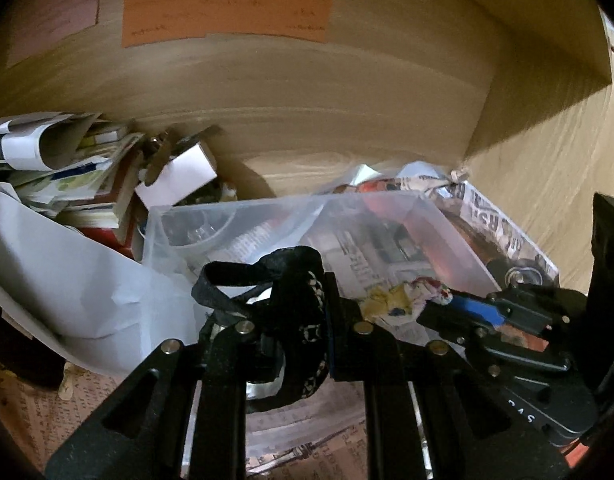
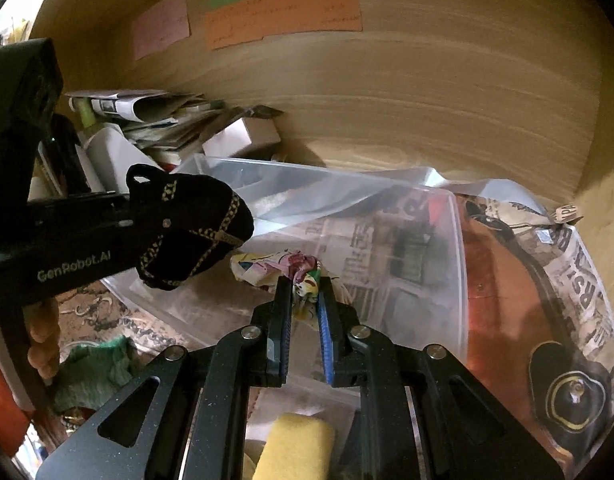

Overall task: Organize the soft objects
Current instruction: 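Carry both items into the clear plastic box and open both tools, then grasp the green knit glove with the left tool while the right tool grasps the yellow sponge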

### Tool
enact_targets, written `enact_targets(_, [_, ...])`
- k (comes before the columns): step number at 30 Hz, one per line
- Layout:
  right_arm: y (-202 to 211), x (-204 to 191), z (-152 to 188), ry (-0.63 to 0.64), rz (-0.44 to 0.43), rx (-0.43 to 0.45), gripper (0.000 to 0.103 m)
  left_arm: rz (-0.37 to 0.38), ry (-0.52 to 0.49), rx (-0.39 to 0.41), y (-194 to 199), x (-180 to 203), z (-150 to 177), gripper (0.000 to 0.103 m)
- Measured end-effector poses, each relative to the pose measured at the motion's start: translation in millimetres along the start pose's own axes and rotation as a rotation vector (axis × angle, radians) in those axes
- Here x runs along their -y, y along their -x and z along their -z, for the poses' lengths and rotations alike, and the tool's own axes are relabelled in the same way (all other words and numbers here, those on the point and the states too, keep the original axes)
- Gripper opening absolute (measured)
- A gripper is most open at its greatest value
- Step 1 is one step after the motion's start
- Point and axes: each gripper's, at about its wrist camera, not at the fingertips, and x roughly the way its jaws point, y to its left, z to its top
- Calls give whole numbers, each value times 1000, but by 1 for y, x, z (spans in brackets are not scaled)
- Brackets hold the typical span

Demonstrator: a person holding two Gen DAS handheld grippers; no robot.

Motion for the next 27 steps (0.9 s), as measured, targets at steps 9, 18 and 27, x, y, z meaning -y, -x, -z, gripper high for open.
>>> enact_targets(9, [2,3,-1,-17,6,-12,29,-5,-18,9,12,4,6,57])
enact_targets(18, [31,1,-5,-17,6,65,59,12,-16,58,44,4,4,69])
enact_targets(27, [77,-1,5,-27,18,168,78,0,-33,139,89,5,20,93])
